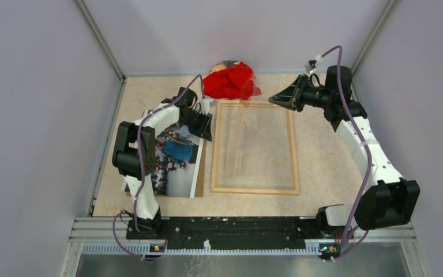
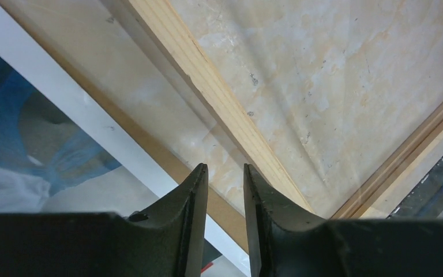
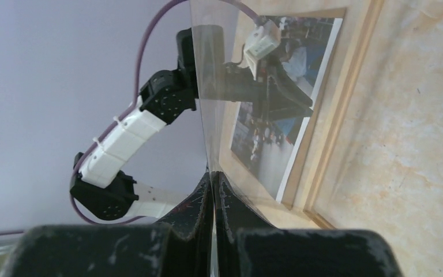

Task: Put the photo into the frame
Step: Place the photo frame item in the photo frame.

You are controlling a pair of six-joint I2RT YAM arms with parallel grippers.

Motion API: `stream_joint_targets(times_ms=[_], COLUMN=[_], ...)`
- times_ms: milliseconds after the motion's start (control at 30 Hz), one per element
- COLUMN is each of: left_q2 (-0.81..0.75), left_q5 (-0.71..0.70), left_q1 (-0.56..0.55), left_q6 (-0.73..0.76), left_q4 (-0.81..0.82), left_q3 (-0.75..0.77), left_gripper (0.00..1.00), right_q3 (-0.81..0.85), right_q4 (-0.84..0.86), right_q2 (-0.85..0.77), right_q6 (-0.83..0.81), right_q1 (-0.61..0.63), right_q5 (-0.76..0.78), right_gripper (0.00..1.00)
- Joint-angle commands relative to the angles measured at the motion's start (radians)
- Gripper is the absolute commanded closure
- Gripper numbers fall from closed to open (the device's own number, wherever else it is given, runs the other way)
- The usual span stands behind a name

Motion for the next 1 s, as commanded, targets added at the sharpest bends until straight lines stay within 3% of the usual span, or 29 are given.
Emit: stream_joint_targets(times_ms=[0,967], left_q2=[-0.001,0.029], left_q5=[0.082,0.121], left_q1=[-0.002,-0.002], left_q6=[-0.018,-0.039], left_q4=[0.095,0.160], left_q3=[-0.048,-0.134], left_gripper=[0.66,0.93], right_q3=[-0.016,-0.208], right_q4=[0.104,0.314], right_q2=[-0.041,-0.169], right_q6=[0.092,0.343], right_q1=[-0.004,-0.004], right_q5=[-0.038,-0.022], right_gripper=[1.00,1.00])
